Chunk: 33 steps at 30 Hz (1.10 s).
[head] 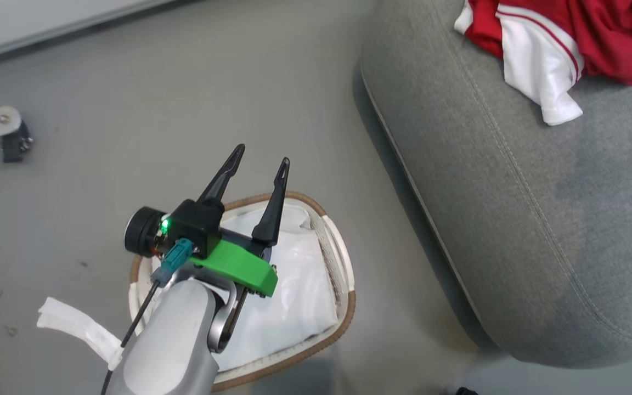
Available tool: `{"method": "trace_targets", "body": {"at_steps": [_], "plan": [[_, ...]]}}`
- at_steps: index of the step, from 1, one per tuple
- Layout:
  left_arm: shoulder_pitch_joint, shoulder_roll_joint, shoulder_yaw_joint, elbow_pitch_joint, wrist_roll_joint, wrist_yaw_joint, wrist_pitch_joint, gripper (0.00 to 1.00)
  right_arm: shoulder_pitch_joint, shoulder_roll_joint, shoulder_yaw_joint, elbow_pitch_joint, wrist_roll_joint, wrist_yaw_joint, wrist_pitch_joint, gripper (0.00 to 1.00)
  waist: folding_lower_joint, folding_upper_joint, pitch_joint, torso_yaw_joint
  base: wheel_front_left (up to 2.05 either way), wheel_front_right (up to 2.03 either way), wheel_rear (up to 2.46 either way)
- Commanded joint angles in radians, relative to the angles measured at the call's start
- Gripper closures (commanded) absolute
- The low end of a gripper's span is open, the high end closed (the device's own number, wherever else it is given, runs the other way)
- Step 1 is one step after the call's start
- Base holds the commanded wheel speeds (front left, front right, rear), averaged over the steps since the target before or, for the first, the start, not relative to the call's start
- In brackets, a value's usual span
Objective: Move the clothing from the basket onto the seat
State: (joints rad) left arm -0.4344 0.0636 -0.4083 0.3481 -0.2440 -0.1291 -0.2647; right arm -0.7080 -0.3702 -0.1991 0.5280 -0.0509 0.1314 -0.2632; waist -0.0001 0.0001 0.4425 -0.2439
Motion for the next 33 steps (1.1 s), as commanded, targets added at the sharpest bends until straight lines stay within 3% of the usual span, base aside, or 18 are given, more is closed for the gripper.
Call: {"method": "trace_targets", "body": {"at_steps": [1,8,17,26,33], "plan": [[0.03,-0.005,0.009,0.001,-0.012,-0.001,0.001,0.0,0.022,0.0,0.006,-0.008,0.006,-0.001,-0.002,0.0,0.0001,-0.0001,-0.107,0.075,0.0,0.0,0.0],[0.084,-0.012,0.03,0.013,-0.034,0.012,0.001,0.0,0.067,0.038,0.05,-0.034,0.025,-0.001,-0.002,0.0,0.0001,-0.0001,-0.206,0.198,0.0,0.0,0.0],[0.151,-0.012,0.124,-0.006,-0.045,0.054,0.001,0.0,0.143,0.15,0.126,-0.072,0.096,-0.001,-0.002,0.0,0.0001,-0.0001,-0.276,0.322,0.0,0.0,0.0],[0.243,-0.013,0.233,-0.043,-0.093,0.092,0.001,0.0,0.292,0.295,0.106,-0.112,0.132,-0.001,-0.002,0.0,0.0001,-0.0001,-0.328,0.372,0.0,0.0,0.0],[0.318,-0.012,0.232,-0.068,-0.108,0.105,0.001,0.0,0.426,0.317,0.124,-0.162,0.163,-0.001,-0.002,0.0,0.0001,-0.0001,-0.359,0.374,0.0,0.0,0.0]]}}
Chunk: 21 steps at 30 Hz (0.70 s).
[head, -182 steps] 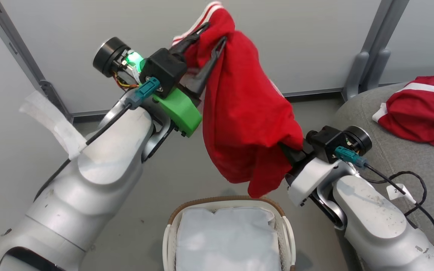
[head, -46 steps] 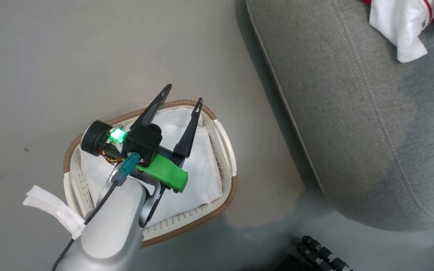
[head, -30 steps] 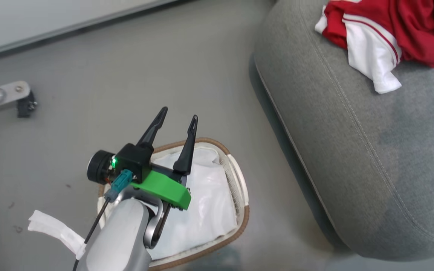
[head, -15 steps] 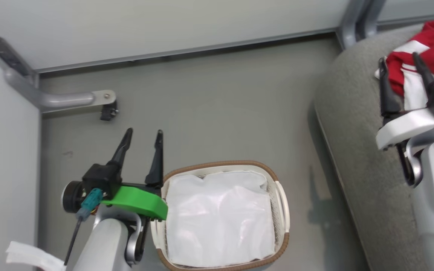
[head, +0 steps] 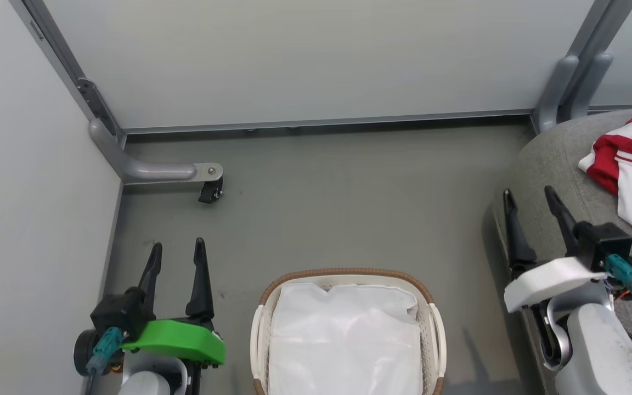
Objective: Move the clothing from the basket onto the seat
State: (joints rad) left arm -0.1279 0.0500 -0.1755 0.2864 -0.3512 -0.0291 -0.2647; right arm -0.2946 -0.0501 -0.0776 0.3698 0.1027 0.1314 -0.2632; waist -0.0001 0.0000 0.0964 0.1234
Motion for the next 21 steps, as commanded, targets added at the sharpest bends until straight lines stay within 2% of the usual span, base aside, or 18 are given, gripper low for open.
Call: {"method": "trace_targets", "body": {"at_steps": [1,6,10,21], "plan": [[0.021,0.001,-0.004,-0.01,0.002,0.005,0.001,0.0,0.037,-0.002,0.007,-0.012,0.033,-0.001,-0.002,0.0,0.0001,0.0,-0.017,0.006,0.0,0.0,0.0],[0.07,0.001,-0.021,-0.018,-0.006,0.004,0.001,0.0,0.131,-0.003,0.0,-0.068,0.067,-0.001,-0.002,0.0,0.0001,0.0,-0.039,-0.004,0.0,0.0,0.0],[0.091,0.001,-0.029,-0.015,-0.009,0.01,0.001,0.0,0.185,-0.003,-0.011,-0.099,0.049,-0.001,-0.002,0.0,0.0001,0.0,-0.054,-0.014,0.0,0.0,0.0],[0.102,0.001,-0.023,-0.004,-0.002,0.014,0.001,0.0,0.216,-0.002,-0.008,-0.089,0.07,-0.001,-0.002,0.0,0.0001,0.0,-0.066,-0.032,0.0,0.0,0.0]]}}
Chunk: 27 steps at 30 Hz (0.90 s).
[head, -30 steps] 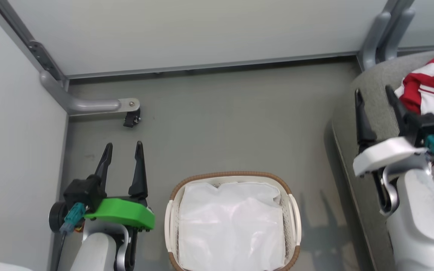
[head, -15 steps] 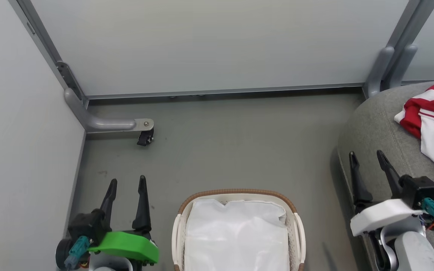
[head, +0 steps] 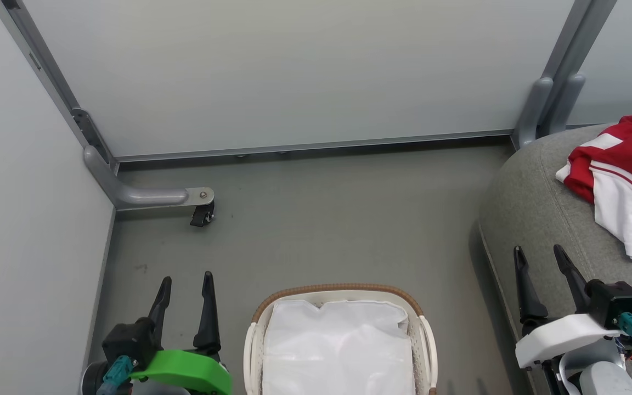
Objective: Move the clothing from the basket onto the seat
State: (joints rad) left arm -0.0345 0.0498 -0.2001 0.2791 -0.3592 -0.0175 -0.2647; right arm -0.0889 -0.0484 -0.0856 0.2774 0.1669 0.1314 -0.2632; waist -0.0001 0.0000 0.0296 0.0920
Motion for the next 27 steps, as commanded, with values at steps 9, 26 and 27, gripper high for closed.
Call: {"method": "trace_targets", "body": {"at_steps": [9,26,27], "plan": [[-0.008,0.002,0.002,0.015,0.015,0.001,0.001,0.0,0.0,-0.004,0.003,0.016,0.027,-0.001,-0.002,0.0,0.0001,0.0,0.001,0.002,0.0,0.0,0.0],[0.01,0.0,0.009,0.047,-0.051,-0.012,0.01,1.0,0.011,0.013,0.0,0.061,0.072,0.0,0.02,1.0,0.0001,0.0,0.0,0.002,0.0,0.0,0.0],[0.009,0.001,0.012,0.046,-0.067,-0.013,0.014,1.0,0.01,0.013,-0.001,0.061,0.089,0.0,0.025,1.0,0.0001,0.0,0.0,0.001,0.0,0.0,0.0]]}}
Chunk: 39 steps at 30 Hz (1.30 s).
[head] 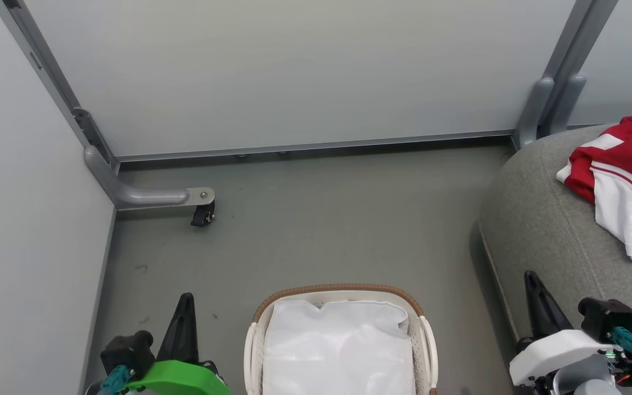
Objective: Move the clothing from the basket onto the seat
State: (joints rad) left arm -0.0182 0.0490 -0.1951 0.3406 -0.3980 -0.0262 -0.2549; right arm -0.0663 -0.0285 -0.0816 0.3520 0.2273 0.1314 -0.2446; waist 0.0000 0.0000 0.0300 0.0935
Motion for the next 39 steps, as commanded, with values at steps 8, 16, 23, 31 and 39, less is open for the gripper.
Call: {"method": "trace_targets", "body": {"at_steps": [8,16,23,31,39], "plan": [[-0.018,0.007,0.034,-0.023,-0.164,-0.015,0.039,1.0,-0.015,-0.009,-0.006,-0.027,0.178,0.0,0.043,1.0,0.0,0.0,-0.002,-0.007,0.0,0.0,0.0],[-0.028,0.011,0.059,-0.03,-0.287,-0.026,0.071,1.0,-0.017,-0.011,-0.008,-0.039,0.313,0.0,0.077,1.0,0.0,0.0,-0.004,-0.013,0.0,0.0,0.0],[-0.036,0.014,0.08,-0.039,-0.386,-0.034,0.098,1.0,-0.02,-0.012,-0.01,-0.047,0.424,0.0,0.106,1.0,0.0,0.0,-0.005,-0.018,0.0,0.0,0.0],[-0.043,0.017,0.103,-0.047,-0.488,-0.043,0.126,1.0,-0.024,-0.014,-0.013,-0.055,0.538,0.0,0.136,1.0,0.0,0.0,-0.007,-0.024,0.0,0.0,0.0],[-0.05,0.018,0.125,-0.053,-0.582,-0.051,0.153,1.0,-0.028,-0.015,-0.016,-0.062,0.643,0.0,0.163,1.0,0.0,0.0,-0.009,-0.03,0.0,0.0,0.0]]}}
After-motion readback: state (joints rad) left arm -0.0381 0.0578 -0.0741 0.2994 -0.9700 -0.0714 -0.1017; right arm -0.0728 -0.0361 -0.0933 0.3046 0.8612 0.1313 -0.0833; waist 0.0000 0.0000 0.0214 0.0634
